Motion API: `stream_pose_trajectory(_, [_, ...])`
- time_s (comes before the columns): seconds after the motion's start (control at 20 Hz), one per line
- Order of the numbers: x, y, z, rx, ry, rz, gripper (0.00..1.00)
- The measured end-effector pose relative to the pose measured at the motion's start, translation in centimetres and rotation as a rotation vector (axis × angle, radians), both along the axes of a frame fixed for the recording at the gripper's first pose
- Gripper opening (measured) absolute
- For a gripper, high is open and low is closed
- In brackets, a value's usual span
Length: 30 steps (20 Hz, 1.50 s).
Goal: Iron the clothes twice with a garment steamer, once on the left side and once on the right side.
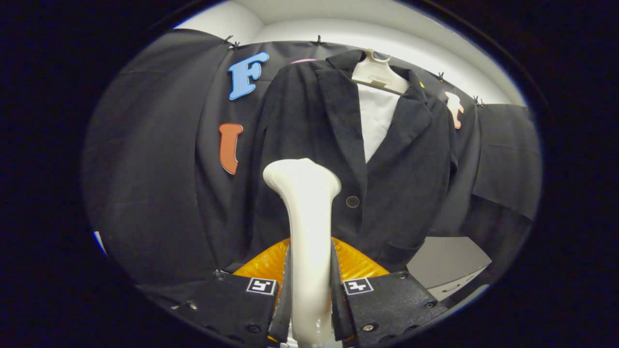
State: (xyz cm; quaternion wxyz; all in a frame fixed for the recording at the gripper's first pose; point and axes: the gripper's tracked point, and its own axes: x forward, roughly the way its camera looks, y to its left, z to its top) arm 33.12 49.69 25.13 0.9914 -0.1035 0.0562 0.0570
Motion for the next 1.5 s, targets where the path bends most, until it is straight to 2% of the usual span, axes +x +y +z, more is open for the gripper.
stream_pose_trajectory(1.5, [-0.6, -1.4, -16.5, -0.071, 0.231, 0.012, 0.37])
